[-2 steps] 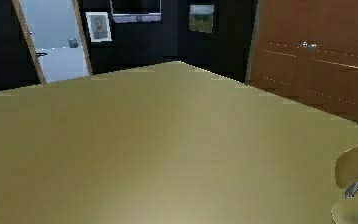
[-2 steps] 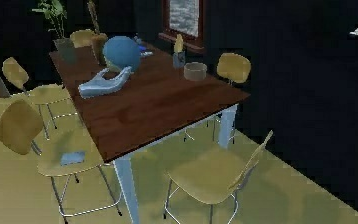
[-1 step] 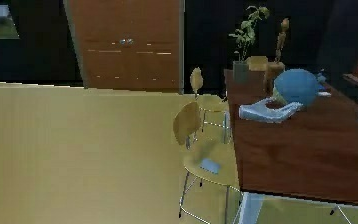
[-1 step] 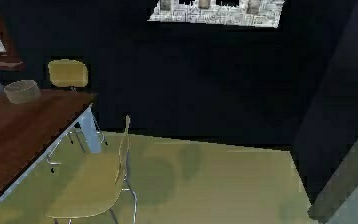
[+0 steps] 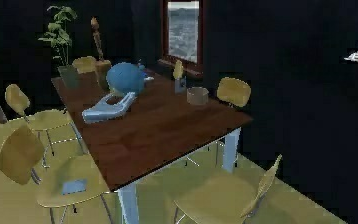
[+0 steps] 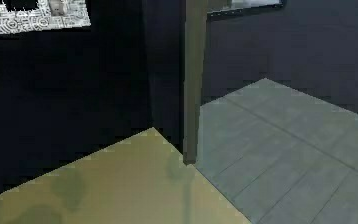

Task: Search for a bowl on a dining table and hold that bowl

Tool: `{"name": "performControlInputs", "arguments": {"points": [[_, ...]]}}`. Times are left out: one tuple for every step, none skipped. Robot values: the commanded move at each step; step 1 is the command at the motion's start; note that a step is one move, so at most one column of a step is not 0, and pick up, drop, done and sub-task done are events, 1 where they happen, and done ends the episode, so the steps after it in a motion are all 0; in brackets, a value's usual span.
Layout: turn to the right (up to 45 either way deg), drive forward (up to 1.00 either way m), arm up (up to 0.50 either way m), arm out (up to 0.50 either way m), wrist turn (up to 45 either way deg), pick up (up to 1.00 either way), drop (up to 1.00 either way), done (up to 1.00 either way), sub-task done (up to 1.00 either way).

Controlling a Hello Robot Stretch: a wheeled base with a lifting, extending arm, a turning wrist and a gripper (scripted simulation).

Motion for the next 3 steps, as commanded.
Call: {"name": "performControlInputs", "arguments": {"points": [[45.0,0.0,0.0,0.0,0.0,0.0,0.0,0.0,0.0],[6.0,0.0,0.0,0.0,0.0,0.0,0.0,0.0,0.0],[0.0,0.65,0.0,0.0,0.0,0.0,0.0,0.0,0.0]]}}
